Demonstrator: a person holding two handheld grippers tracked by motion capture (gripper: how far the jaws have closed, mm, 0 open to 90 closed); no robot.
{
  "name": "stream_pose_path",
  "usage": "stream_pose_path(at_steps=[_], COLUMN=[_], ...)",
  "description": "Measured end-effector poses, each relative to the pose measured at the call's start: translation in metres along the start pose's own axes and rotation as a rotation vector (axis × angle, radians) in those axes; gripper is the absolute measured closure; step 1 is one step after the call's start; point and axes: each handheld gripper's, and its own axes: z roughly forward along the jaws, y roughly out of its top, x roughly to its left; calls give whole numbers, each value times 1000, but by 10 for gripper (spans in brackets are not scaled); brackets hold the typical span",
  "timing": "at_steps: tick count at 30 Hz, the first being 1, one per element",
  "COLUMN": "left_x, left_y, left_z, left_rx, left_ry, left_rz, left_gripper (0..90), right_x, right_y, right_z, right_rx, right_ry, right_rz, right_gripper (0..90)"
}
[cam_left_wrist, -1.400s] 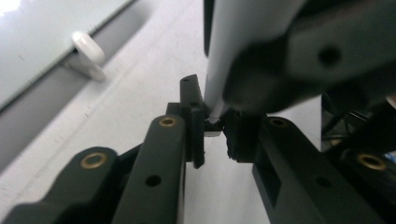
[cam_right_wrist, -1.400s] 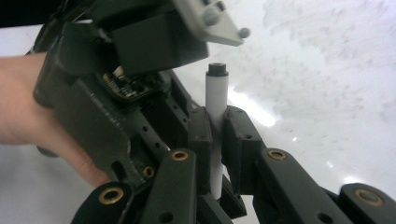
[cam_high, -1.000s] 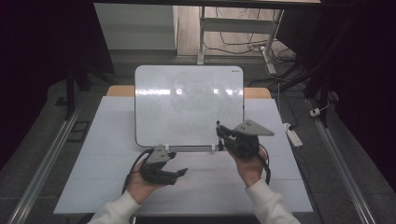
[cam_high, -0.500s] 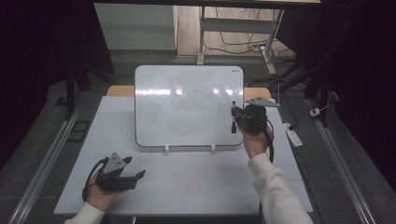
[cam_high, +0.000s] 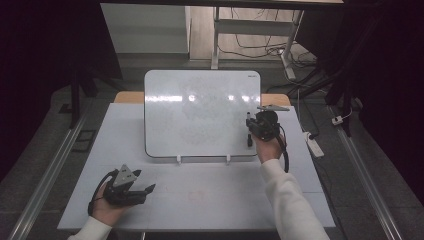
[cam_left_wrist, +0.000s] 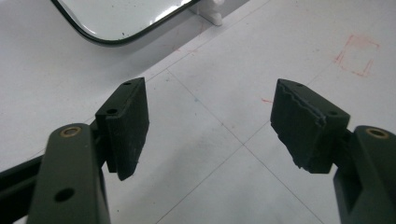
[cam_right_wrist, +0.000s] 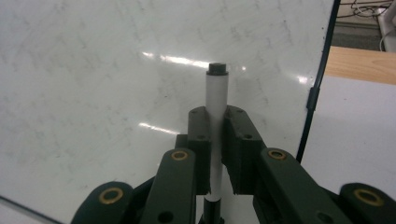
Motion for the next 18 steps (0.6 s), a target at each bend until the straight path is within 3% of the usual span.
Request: stream_pose_path(at_steps=[4, 16, 18], left_x=[1, 0, 0], left_y=[-1, -1, -1], left_z=[0, 1, 1], left_rx=[0, 8, 7], left_ry=[-1, 3, 4], left_rz=[-4, 4, 4], left_gripper=[300, 306, 307], right_x=[-3, 0, 1], right_y=[-1, -6, -7], right_z=[6, 15, 15], right_rx=[3, -2, -3], right_ry=[-9, -48, -46], right_rz=[20, -12, -16], right_gripper=[807, 797, 756])
